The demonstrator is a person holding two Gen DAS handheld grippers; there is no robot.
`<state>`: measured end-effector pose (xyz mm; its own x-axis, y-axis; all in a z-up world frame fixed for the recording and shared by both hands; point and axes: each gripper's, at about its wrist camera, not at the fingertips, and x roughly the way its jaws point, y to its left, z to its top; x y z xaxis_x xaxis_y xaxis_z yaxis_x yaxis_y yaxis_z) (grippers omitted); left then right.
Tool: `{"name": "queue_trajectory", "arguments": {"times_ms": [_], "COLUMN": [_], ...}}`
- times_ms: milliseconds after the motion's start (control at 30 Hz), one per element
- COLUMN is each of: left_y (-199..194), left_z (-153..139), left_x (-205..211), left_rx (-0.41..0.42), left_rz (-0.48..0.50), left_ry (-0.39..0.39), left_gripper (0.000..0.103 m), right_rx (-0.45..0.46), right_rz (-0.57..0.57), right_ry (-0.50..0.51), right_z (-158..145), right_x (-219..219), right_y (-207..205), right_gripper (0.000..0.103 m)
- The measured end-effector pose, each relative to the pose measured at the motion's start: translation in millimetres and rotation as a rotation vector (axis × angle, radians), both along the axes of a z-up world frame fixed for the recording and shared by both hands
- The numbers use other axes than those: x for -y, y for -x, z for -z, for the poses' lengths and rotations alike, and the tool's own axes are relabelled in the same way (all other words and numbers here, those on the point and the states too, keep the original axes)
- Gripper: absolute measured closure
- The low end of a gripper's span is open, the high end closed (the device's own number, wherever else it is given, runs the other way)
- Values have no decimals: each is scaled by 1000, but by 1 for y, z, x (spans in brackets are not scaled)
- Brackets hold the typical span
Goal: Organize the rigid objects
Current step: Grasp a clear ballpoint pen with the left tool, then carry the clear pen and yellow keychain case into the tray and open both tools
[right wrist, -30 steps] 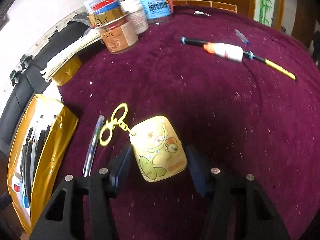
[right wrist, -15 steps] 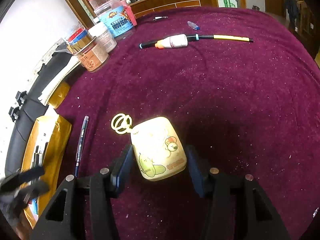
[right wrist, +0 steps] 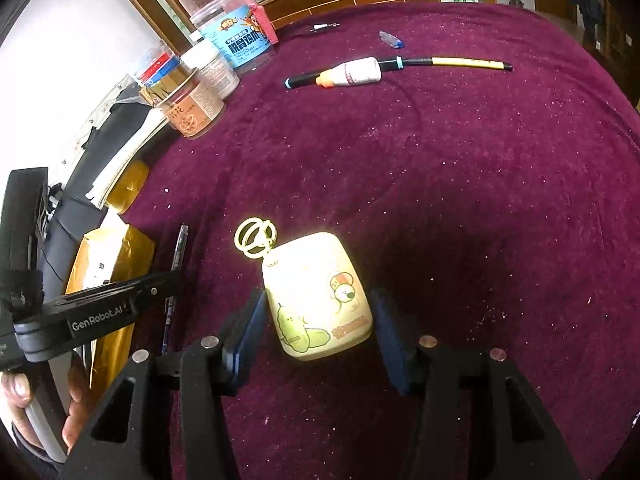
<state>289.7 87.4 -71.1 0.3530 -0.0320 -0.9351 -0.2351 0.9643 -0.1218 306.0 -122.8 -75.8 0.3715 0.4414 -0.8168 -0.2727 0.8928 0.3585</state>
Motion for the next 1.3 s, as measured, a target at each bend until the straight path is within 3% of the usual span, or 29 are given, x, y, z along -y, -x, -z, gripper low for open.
{"name": "queue_trajectory", "arguments": {"times_ms": [100,200,333,467,600,733,1000,1067,1233,1300], "left_y": [5,6,6,22,65,108,176,188,222,232], "left_z": [2,3,4,-1,-23,-52,-83,-83,-82,-86], "left_x": [-8,-11,0,2,5,5,-9,-15,-63,-84], "left_rx": [-19,-18,-3,13,84,175,277,279,278,290], "left_rz": [-17,-17,-1,2,-9,-57,-117,-126,-184,-217], "left_ry": [9,17,-80,-47,-47,-123,-151,-122,98,150], "left_gripper": [87,89,95,96,96,96,95,95,95,96], "right_rx": [6,8,17,25,-11,-4,71,83,106,138], "right_rz": [-2,-2,-7,-20,-64,-120,-217,-229,-229,-232], "right_ry": [8,12,26,32,-57,-142,-114,-95,-120,-118], "right_z": [0,0,1,1,1,-5,-12,-12,-32,-46], "right_x": [-2,-2,-4,-5,-6,-14,-43,-49,-52,-57], "right_y": [1,1,1,2,4,12,37,41,59,72], "right_gripper": [52,52,52,52,53,54,54,54,54,54]}}
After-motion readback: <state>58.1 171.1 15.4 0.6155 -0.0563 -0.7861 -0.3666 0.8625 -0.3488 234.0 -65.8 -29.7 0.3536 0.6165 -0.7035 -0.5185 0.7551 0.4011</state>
